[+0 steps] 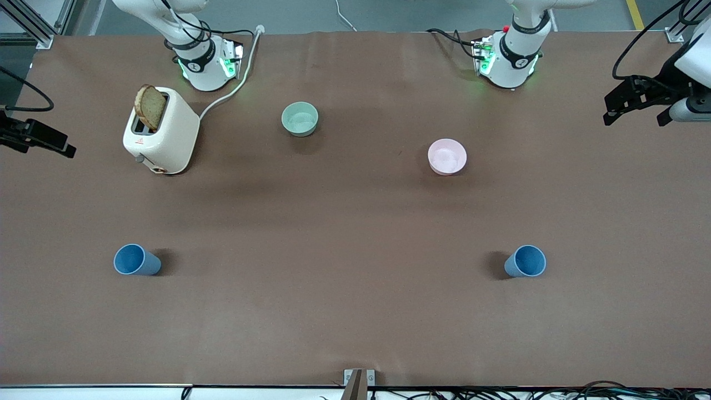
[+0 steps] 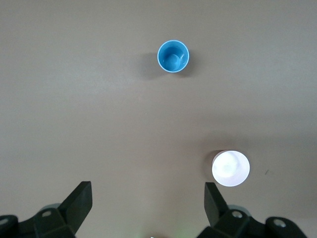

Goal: Stack blue cups with both arms

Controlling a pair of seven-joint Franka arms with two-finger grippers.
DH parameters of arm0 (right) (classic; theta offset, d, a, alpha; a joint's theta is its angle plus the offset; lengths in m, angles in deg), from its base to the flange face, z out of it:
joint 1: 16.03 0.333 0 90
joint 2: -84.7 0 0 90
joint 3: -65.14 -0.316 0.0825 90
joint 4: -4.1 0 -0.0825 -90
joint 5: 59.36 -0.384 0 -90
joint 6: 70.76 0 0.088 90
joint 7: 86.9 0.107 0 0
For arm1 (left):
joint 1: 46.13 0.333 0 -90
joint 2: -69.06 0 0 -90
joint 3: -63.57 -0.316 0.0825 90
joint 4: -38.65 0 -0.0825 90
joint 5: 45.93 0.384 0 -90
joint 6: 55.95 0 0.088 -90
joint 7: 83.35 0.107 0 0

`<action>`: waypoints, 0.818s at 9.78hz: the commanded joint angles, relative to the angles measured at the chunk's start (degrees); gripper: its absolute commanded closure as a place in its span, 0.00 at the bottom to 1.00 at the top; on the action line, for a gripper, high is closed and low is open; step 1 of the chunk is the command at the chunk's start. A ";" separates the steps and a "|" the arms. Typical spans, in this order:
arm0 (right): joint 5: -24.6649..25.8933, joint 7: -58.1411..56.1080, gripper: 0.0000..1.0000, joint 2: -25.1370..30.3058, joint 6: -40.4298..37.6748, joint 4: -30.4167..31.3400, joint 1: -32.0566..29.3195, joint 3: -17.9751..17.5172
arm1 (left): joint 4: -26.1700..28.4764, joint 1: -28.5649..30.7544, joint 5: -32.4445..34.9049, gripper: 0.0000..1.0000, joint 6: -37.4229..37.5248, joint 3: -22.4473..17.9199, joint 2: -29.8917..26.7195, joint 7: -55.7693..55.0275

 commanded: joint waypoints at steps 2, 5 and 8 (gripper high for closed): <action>0.14 -0.29 0.00 1.46 0.18 1.28 0.08 -0.06 | -1.68 0.34 0.78 0.00 1.14 0.01 1.34 -0.13; 0.14 -0.29 0.00 1.03 0.00 1.02 0.26 -0.06 | -2.32 0.78 0.70 0.00 0.79 -0.69 3.27 -0.47; 0.32 -5.00 0.00 -4.23 8.65 1.02 -1.49 0.20 | -1.70 3.67 0.79 0.00 -9.11 -0.69 11.24 -1.97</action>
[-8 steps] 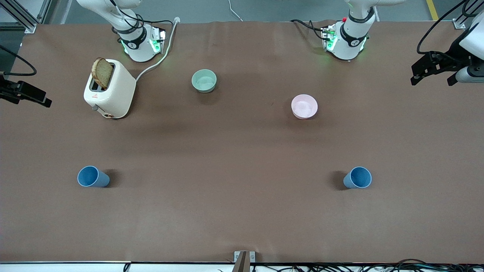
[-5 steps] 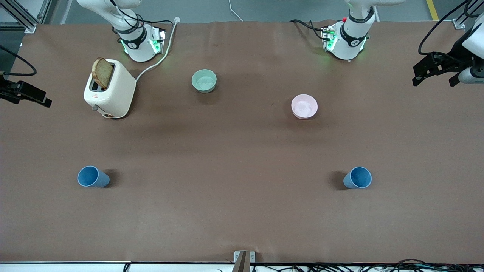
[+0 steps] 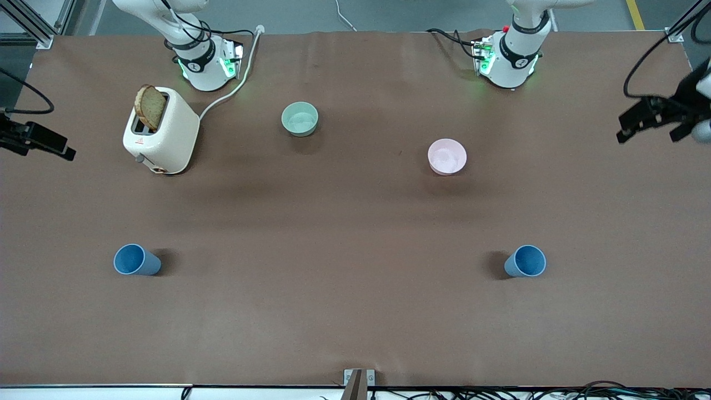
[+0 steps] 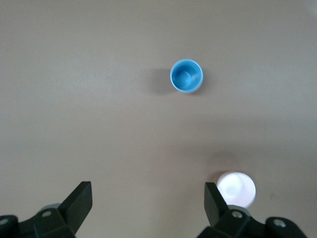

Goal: Stack blue cups with both arms

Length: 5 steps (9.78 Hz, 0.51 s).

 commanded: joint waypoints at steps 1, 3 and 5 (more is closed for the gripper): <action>0.23 -9.15 0.00 -6.13 8.39 0.55 -3.56 0.03 | 0.64 1.15 0.72 0.00 -5.80 0.14 8.26 -0.92; 0.14 -16.73 0.00 -12.98 15.86 1.16 -7.35 -0.05 | 1.78 1.24 0.64 0.00 -13.43 0.14 15.30 -2.57; 0.14 -17.63 0.00 -18.53 24.12 3.44 -9.12 -0.05 | 1.96 1.07 0.64 0.00 -22.05 0.14 22.06 -8.01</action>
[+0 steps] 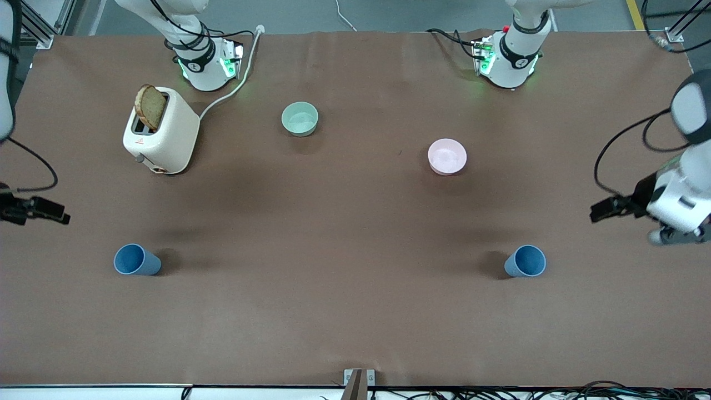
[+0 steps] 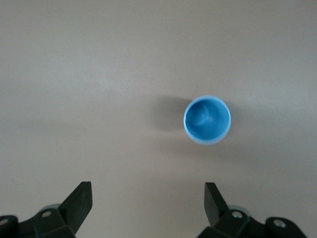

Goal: Stack blue cups with both arms

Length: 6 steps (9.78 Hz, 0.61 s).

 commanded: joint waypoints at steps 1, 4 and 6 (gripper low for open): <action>0.16 -0.83 0.00 -4.57 9.01 2.91 -0.71 -0.64 | 0.24 -0.30 0.72 0.02 -7.24 0.17 7.66 -6.33; -0.98 -0.75 0.00 -9.85 19.33 6.00 0.68 -0.81 | -0.29 -2.14 0.55 0.12 -15.96 0.53 14.44 -18.20; -0.99 -0.83 0.00 -10.92 24.07 9.15 1.13 -0.81 | 0.06 -3.11 0.63 0.20 -16.06 0.79 16.12 -19.89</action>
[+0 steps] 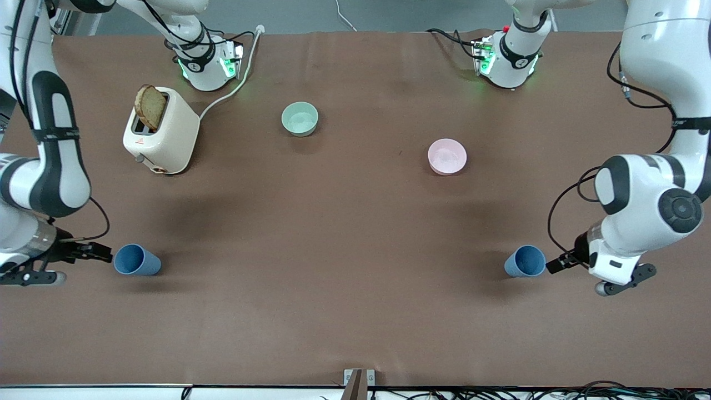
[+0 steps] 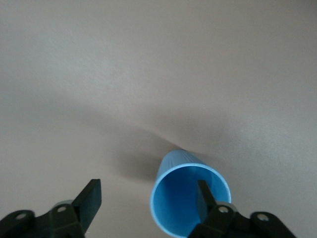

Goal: Stack blue cups with both arms

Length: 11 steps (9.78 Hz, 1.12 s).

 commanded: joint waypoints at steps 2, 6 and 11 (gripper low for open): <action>-0.76 -0.31 0.00 -0.87 5.79 3.10 0.25 -0.02 | 0.83 -1.51 0.72 0.26 -0.56 0.07 3.31 -1.07; -2.52 -0.31 0.28 -3.44 7.56 3.19 0.78 -0.28 | 2.16 -1.69 2.13 0.69 -0.56 0.16 4.01 -0.19; -2.78 0.22 0.99 -3.35 7.12 2.75 0.95 -0.37 | 1.11 -2.39 2.13 1.00 -0.13 0.33 0.96 -1.15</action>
